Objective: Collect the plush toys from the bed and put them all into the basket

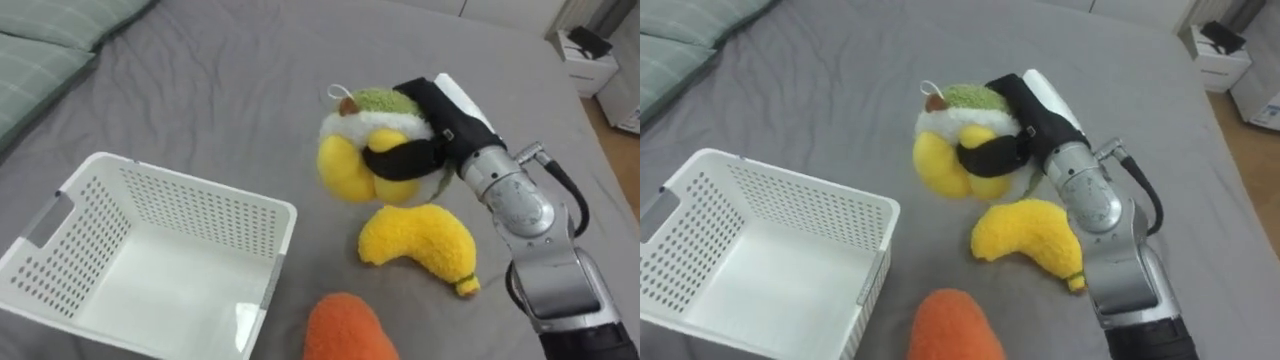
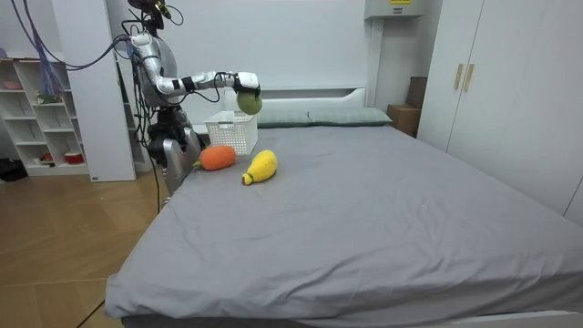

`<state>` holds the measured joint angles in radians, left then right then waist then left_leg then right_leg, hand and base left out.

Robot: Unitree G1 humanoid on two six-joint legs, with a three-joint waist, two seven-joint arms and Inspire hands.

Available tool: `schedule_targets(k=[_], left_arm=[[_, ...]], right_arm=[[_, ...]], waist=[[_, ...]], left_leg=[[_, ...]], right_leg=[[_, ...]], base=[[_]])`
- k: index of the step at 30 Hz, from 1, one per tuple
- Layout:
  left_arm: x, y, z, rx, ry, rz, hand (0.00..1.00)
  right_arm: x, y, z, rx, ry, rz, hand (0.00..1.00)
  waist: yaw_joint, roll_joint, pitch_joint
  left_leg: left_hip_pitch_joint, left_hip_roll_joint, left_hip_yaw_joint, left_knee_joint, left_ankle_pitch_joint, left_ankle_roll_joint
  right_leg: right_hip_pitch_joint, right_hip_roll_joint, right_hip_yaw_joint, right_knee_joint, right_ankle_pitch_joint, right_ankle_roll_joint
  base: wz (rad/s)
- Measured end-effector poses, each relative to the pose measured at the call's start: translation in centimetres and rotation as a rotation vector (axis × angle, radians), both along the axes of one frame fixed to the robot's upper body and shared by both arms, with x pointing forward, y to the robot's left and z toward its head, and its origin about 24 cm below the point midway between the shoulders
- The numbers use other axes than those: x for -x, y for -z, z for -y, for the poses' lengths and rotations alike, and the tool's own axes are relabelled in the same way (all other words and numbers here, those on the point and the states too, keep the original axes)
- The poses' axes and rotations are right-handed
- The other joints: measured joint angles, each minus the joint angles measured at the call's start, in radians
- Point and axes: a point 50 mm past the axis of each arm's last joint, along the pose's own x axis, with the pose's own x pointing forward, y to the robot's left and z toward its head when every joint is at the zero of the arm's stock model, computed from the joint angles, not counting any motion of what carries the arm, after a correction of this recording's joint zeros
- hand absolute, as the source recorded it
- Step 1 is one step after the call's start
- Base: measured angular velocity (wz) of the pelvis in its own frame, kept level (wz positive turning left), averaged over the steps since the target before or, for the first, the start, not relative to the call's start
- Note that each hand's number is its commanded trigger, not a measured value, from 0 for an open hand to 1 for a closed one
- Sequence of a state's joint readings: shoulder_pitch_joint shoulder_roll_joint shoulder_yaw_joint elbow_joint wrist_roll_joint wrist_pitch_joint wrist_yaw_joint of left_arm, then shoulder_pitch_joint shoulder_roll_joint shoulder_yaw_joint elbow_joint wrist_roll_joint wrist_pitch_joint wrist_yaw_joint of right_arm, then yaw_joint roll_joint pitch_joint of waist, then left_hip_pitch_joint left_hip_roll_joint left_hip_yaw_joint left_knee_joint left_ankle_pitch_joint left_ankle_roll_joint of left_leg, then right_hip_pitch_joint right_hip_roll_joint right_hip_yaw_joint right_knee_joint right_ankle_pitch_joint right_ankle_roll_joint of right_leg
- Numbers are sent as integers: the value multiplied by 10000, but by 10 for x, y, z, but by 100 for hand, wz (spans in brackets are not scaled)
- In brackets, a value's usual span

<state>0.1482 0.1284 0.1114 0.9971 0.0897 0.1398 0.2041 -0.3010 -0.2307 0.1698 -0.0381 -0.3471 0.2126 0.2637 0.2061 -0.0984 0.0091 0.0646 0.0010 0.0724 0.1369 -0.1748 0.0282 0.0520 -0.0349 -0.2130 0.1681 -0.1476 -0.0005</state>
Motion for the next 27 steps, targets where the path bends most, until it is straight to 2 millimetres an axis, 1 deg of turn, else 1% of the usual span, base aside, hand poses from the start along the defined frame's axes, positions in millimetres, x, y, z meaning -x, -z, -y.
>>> schedule_targets(k=[3,4,6,7,8,9,10,12,13,14,15,16,17,19,20,21,22,23,24,26,27], left_arm=[[-6,-1,1,-25,71,148,0],[-9,-1,1,-53,143,203,0],[-13,-2,1,-111,225,265,0],[-14,-3,1,-112,241,303,0],[-16,-3,1,-115,274,363,0],[-18,-4,1,-118,292,401,0],[-18,-4,1,-117,294,402,0],[-18,-4,1,-121,293,409,0],[-18,-4,1,-127,291,406,0],[-18,-4,0,-139,293,409,0],[-18,-4,0,-145,290,403,0],[-18,-4,0,-142,289,397,0],[-18,-4,1,-136,296,396,0],[-18,-4,0,-189,358,394,0],[-18,-4,-1,-227,364,362,0],[-17,-4,-1,-241,349,314,0],[-17,-4,-1,-247,353,309,0],[-18,-5,-2,-276,401,332,0],[-19,-5,-2,-331,457,342,0],[-22,-6,-3,-369,501,371,0],[-25,-7,-4,-387,526,415,0]], right_arm=[[-2,4,-11,164,-396,-228,100],[-2,6,-14,239,-447,-377,100],[-3,5,-19,317,-664,-493,100],[-3,5,-20,314,-721,-518,100],[-3,5,-23,328,-838,-572,100],[-3,4,-28,387,-1012,-579,98],[-4,4,-31,416,-1137,-572,95],[-5,3,-40,128,-1419,-654,70],[-6,3,-42,81,-1484,-715,57],[-8,5,-46,180,-1599,-818,38],[-11,6,-50,285,-1666,-867,36],[-11,6,-52,342,-1697,-879,35],[-12,7,-54,462,-1752,-933,34],[-15,10,-55,700,-1766,-1066,33],[-16,15,-56,755,-1719,-1245,30],[-18,19,-58,792,-1690,-1429,23],[-18,21,-59,803,-1675,-1513,13],[-18,23,-60,854,-1689,-1579,0],[-18,23,-62,907,-1766,-1539,0],[-17,23,-68,1053,-1938,-1481,0],[-16,24,-70,1124,-2028,-1517,0]], waist=[[326,-64,53],[508,-119,70],[648,-213,84],[746,-244,82],[941,-301,52],[1044,-340,47],[1063,-343,50],[1284,-337,56],[1290,-336,60],[1307,-339,71],[1380,-337,90],[1442,-339,96],[1535,-320,121],[1610,-382,115],[1680,-407,114],[1780,-425,115],[1822,-429,114],[1891,-457,98],[1965,-496,74],[1981,-508,81],[2059,-513,79]], left_leg=[[-22,0,-21,-9,2,-2],[-76,-6,-50,-16,1,-2],[-180,-19,-190,-2,2,-3],[-189,-20,-210,9,3,-5],[-182,-28,-236,22,3,-5],[-186,-45,-285,31,7,-6],[-200,-54,-321,45,10,-5],[-216,-74,-398,73,12,-1],[-218,-81,-440,83,15,4],[-235,-95,-531,117,18,9],[-265,-105,-571,140,17,10],[-277,-108,-575,143,17,10],[-323,-120,-607,137,13,12],[-374,-142,-726,150,14,12],[-383,-147,-770,165,20,13],[-388,-147,-772,170,21,12],[-398,-148,-778,179,22,12],[-449,-157,-816,253,35,17],[-550,-157,-825,298,37,16],[-602,-164,-865,311,55,12],[-602,-164,-875,308,56,11]], right_leg=[[0,1,-97,-17,0,0],[-5,3,-99,-19,0,0],[-26,-2,-190,-30,0,1],[-27,-4,-220,-42,0,1],[-16,-12,-267,-92,0,0],[10,-28,-346,-157,0,1],[17,-37,-379,-163,0,0],[51,-60,-478,-178,-2,3],[74,-69,-523,-179,-2,3],[127,-85,-642,-182,-4,7],[151,-89,-660,-184,-5,9],[153,-92,-663,-184,-5,9],[150,-101,-690,-183,-6,10],[121,-126,-818,-183,-6,10],[116,-131,-881,-180,-6,10],[115,-129,-889,-179,-6,10],[114,-129,-898,-180,-6,10],[98,-132,-926,-180,-6,10],[33,-130,-929,-179,-6,10],[-7,-132,-953,-179,-5,10],[-6,-129,-952,-180,-6,10]], base=[[0],[4],[14],[15],[9],[11],[13],[11],[16],[18],[14],[7],[10],[16],[10],[6],[5],[6],[6],[6],[6]])
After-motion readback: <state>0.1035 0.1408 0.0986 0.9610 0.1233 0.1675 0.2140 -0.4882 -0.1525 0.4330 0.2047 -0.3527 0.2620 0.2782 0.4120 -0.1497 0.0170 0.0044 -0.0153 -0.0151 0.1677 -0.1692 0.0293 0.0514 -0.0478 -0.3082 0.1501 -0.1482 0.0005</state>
